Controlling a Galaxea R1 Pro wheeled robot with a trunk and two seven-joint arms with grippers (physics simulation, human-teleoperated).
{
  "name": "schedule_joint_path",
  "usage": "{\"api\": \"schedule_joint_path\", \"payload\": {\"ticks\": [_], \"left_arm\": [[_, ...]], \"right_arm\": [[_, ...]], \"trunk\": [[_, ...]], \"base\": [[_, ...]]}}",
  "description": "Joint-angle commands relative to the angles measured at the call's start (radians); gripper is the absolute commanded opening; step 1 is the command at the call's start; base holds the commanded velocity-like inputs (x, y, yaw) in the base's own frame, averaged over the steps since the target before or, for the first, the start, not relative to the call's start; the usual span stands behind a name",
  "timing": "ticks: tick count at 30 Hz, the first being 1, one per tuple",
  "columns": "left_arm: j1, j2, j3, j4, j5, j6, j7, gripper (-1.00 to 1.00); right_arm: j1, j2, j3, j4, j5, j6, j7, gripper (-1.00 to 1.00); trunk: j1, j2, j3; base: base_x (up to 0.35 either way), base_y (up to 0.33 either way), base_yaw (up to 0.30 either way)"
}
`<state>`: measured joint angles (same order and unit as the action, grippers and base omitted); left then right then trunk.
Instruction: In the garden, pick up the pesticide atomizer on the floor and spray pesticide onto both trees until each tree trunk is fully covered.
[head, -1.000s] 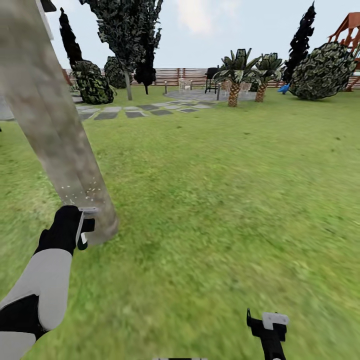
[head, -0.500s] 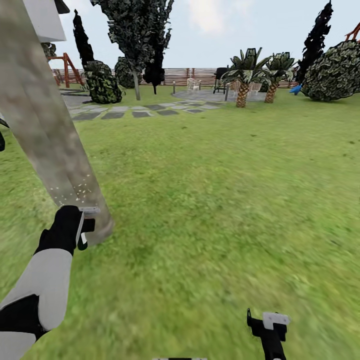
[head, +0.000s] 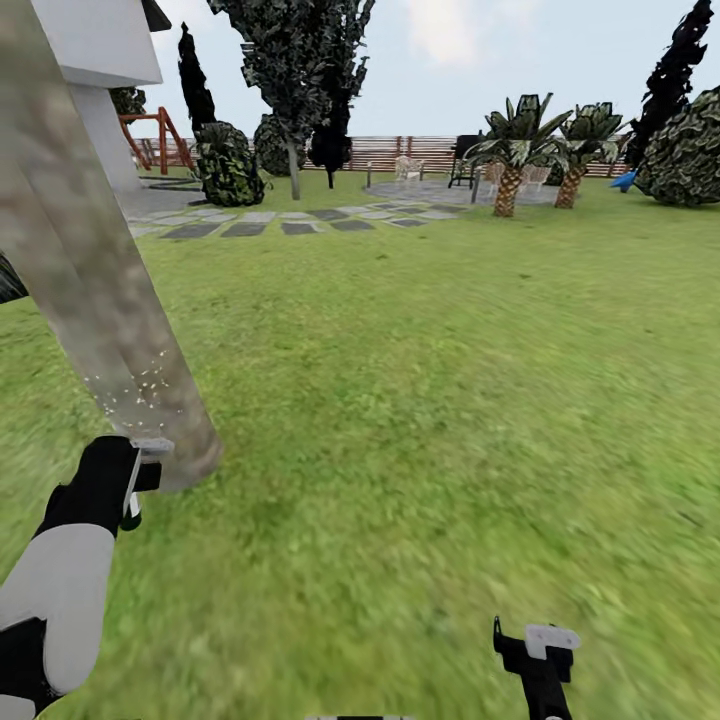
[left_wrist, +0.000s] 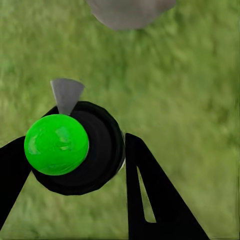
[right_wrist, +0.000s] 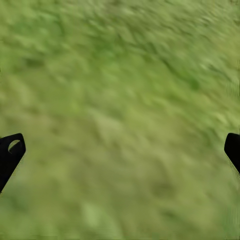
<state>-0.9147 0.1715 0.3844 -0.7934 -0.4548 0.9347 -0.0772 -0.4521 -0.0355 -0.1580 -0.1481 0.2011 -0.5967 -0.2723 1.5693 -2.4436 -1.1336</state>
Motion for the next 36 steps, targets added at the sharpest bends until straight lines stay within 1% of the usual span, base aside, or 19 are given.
{"api": "schedule_joint_path", "payload": {"ticks": [1, 5, 7, 16, 21, 29, 36], "left_arm": [[0.000, -0.005, 0.002, 0.003, -0.010, 0.003, -0.008, -1.00], [0.000, -0.037, 0.002, 0.002, -0.008, 0.003, -0.007, -1.00], [0.000, -0.041, 0.003, -0.001, -0.009, 0.003, -0.007, -1.00], [0.000, -0.032, 0.005, -0.006, -0.015, 0.003, -0.007, -1.00], [0.000, -0.031, 0.008, -0.006, -0.016, 0.003, -0.006, -1.00], [0.000, -0.029, 0.010, -0.006, -0.018, 0.003, -0.006, -1.00], [0.000, -0.030, 0.006, -0.006, -0.016, 0.003, -0.006, -1.00]], "right_arm": [[0.000, 0.000, -0.006, 0.001, 0.011, -0.002, -0.004, 1.00], [0.000, 0.000, -0.006, 0.001, 0.011, -0.002, -0.004, 1.00], [0.000, 0.000, -0.006, 0.001, 0.011, -0.002, -0.004, 1.00], [0.000, 0.000, -0.006, 0.001, 0.011, -0.002, -0.004, 1.00], [0.000, 0.000, -0.006, 0.001, 0.011, -0.002, -0.004, 1.00], [0.000, 0.000, -0.006, 0.001, 0.011, -0.002, -0.004, 1.00], [0.000, 0.000, -0.006, 0.001, 0.011, -0.002, -0.003, 1.00]], "trunk": [[0.000, 0.000, -0.001], [0.000, 0.000, -0.001], [0.000, 0.000, -0.001], [0.000, 0.000, -0.001], [0.000, 0.000, -0.001], [0.000, 0.000, -0.001], [0.000, 0.000, -0.001]], "base": [[0.176, -0.246, 0.276], [0.217, -0.212, 0.277], [0.238, -0.191, 0.180], [0.228, -0.196, 0.016], [0.057, -0.260, 0.013], [0.016, -0.272, 0.248], [0.211, -0.215, 0.277]]}}
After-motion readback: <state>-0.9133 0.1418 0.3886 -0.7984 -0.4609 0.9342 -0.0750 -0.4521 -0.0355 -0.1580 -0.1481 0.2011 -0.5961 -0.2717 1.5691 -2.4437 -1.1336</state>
